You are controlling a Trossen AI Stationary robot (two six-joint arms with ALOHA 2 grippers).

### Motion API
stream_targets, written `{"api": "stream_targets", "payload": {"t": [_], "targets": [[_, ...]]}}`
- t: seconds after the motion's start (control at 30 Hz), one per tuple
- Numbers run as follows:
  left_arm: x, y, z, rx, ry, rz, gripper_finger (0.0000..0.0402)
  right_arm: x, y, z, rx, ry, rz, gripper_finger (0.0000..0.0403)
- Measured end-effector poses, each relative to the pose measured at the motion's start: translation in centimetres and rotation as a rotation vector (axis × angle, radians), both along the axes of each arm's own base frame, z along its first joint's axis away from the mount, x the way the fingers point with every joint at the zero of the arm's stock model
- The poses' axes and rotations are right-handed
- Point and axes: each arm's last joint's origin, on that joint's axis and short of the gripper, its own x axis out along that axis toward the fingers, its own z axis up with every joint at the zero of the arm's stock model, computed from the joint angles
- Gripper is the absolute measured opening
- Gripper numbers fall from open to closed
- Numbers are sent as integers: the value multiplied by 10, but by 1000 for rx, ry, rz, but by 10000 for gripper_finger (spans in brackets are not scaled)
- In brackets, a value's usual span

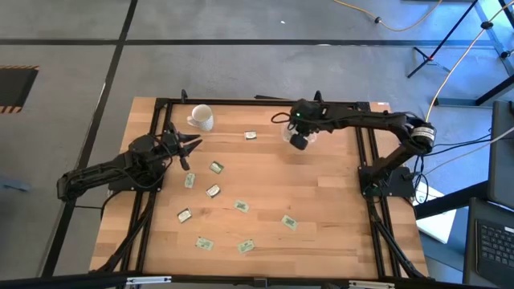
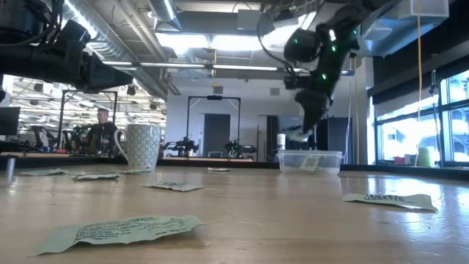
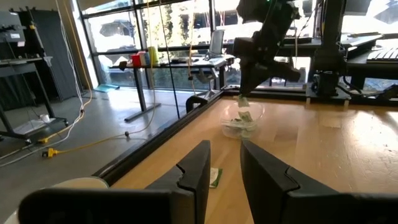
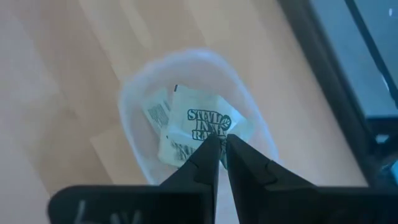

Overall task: Pick and place items into bin
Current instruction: Put the stevia packet into the transparent bin, then put the truvia packet into the transparent bin

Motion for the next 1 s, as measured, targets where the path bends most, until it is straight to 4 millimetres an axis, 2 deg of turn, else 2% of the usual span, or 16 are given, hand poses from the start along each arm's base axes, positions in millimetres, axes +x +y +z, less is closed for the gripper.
{"api": "stream_targets", "payload": {"t": [0.23,0.73,0.83,1.0], "targets": [[0,0,0,0,1,0,82,-12,-1,-24,20,18,-13,35],[0,0,0,-1,0,0,82,-13,-1,-26,20,15,-19,37],[0,0,0,-1,0,0,82,-13,-1,-26,19,15,-19,53],[0,0,0,-1,0,0,82,-12,-1,-26,19,13,-21,103]]}}
